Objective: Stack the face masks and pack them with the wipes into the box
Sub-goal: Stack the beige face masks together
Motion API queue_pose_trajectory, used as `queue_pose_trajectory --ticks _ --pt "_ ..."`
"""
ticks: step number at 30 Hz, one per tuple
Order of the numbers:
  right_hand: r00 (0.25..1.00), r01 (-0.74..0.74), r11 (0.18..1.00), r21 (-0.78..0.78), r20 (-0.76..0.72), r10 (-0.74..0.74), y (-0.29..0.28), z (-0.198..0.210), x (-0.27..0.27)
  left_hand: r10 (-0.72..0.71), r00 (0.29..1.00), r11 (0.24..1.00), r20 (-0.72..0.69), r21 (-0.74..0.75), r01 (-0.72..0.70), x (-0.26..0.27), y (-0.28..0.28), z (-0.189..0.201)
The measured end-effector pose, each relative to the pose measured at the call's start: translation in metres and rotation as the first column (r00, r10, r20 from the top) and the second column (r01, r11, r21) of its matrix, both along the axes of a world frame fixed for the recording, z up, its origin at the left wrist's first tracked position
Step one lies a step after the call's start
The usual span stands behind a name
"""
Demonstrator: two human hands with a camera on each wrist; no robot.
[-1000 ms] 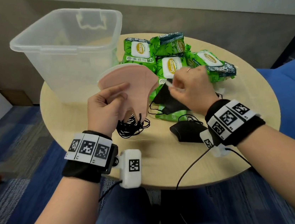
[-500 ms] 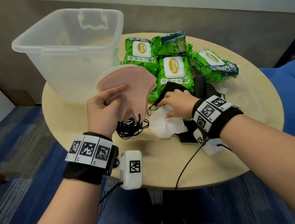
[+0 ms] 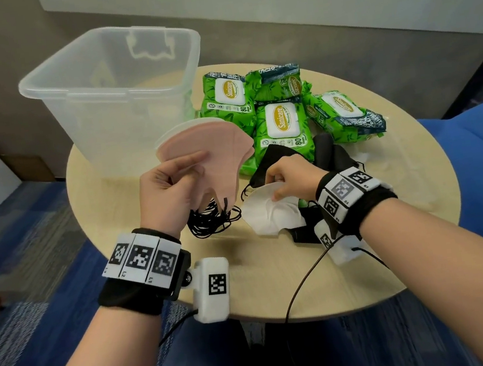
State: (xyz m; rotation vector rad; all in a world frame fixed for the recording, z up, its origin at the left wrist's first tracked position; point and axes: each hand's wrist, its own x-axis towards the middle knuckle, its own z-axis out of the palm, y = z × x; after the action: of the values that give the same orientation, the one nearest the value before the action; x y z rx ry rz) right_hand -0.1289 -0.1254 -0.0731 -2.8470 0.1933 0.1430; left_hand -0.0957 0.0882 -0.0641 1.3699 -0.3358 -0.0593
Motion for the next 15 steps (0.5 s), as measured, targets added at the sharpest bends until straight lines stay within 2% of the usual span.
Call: queue_pose_trajectory --ticks 3,5,7,8,12,15 --pt "0.99 0.074 0.97 0.231 0.097 -0.099 -0.003 0.016 -0.004 0.018 1.0 1.0 0.01 0.009 -0.018 0.003 0.002 0.0" --pt "0.967 0.087 0.902 0.423 0.181 -0.178 -0.002 0.03 -0.007 0.026 1.0 1.0 0.009 0.014 -0.026 0.006 0.004 -0.001" --pt "0.927 0.074 0.834 0.547 0.271 -0.259 0.0 0.042 -0.009 0.024 1.0 1.0 0.006 0.013 -0.024 0.005 0.003 -0.002" --pt "0.905 0.073 0.827 0.558 0.312 -0.291 0.001 0.048 -0.009 0.021 1.0 1.0 0.002 0.004 -0.021 0.004 0.002 -0.003" --pt "0.807 0.126 0.888 0.443 0.475 -0.352 0.007 0.06 -0.008 -0.004 0.999 0.999 -0.032 -0.051 0.003 0.001 0.002 -0.002" --pt "0.69 0.211 0.847 0.487 0.539 -0.482 0.005 0.065 -0.004 -0.055 0.998 0.995 -0.013 -0.078 0.054 -0.001 0.004 0.002"
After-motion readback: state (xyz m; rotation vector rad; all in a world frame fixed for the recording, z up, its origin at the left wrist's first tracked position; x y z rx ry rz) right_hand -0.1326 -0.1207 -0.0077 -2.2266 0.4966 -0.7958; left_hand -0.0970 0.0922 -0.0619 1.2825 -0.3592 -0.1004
